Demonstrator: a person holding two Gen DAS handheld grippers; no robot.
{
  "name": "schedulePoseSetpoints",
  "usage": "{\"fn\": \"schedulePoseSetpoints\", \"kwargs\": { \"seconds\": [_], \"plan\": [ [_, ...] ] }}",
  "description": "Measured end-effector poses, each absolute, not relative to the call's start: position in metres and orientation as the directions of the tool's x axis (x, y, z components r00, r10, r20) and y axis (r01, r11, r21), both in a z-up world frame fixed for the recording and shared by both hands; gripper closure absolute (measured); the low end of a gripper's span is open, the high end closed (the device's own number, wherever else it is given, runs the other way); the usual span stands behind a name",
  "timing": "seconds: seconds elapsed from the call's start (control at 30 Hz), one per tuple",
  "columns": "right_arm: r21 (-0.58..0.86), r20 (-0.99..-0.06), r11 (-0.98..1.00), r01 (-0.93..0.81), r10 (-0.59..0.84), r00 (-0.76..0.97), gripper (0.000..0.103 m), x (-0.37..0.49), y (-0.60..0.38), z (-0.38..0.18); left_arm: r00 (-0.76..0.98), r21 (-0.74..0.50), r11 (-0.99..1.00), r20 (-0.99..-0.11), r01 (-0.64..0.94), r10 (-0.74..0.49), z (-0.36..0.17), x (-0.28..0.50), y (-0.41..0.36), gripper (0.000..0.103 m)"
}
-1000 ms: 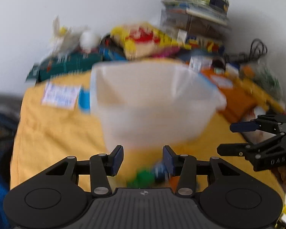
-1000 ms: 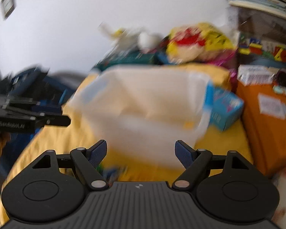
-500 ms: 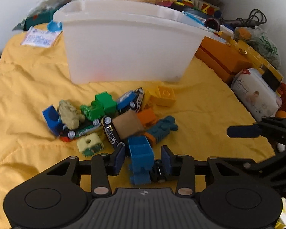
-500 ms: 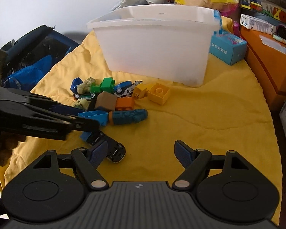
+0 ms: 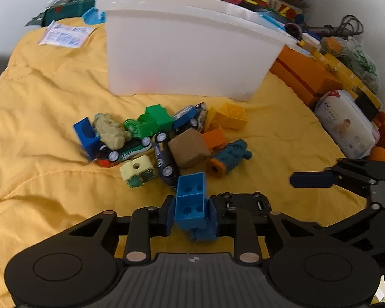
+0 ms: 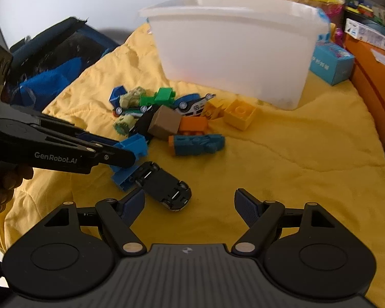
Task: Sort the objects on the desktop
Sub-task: 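Grasp the blue brick with the left gripper while right grasps black car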
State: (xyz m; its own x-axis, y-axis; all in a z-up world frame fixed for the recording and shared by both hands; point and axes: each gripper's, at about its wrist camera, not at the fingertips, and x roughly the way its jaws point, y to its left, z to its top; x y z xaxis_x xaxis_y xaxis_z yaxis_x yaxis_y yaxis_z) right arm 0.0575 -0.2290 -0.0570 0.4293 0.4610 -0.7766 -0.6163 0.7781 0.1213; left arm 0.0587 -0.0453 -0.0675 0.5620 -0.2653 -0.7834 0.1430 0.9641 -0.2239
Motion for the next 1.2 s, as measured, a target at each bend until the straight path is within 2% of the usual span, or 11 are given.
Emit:
{"fn": "schedulePoseSetpoints", "kwargs": {
  "seconds": [0.37,0.43,0.5,0.57,0.87,1.2],
  "plan": [
    [0.056,-0.784,0.708,-0.704,0.468,0.408,0.027,0.059,-0.204,-0.07,0.585,-0.195,0.974,-0.778,0.119,-0.227,-0.063,0.044,-0.027,0.074],
    [0.056,-0.791,0.702,-0.71,0.465,0.398,0.037,0.061,-0.199,-0.074,0.591,-0.192,0.974,-0.775,0.118,-0.225,-0.061,0.041,-0.025,0.074],
    [0.053,-0.787,0.687,-0.725,0.475,0.393,0.057,0.06,-0.196,-0.074,0.599,-0.192,0.975,-0.769,0.115,-0.222,-0.059,0.04,-0.024,0.074],
    [0.052,-0.789,0.679,-0.732,0.478,0.387,0.069,0.059,-0.195,-0.072,0.607,-0.194,0.975,-0.764,0.111,-0.221,-0.056,0.039,-0.023,0.074],
    [0.142,-0.751,0.755,-0.64,0.503,0.427,0.07,0.061,-0.229,-0.049,0.653,-0.209,0.972,-0.724,0.103,-0.225,-0.032,0.041,-0.022,0.074],
    [0.247,-0.624,0.829,-0.502,0.532,0.572,0.07,0.091,-0.265,0.02,0.732,-0.203,0.973,-0.647,0.106,-0.215,0.02,0.068,-0.014,0.074]
  ]
}}
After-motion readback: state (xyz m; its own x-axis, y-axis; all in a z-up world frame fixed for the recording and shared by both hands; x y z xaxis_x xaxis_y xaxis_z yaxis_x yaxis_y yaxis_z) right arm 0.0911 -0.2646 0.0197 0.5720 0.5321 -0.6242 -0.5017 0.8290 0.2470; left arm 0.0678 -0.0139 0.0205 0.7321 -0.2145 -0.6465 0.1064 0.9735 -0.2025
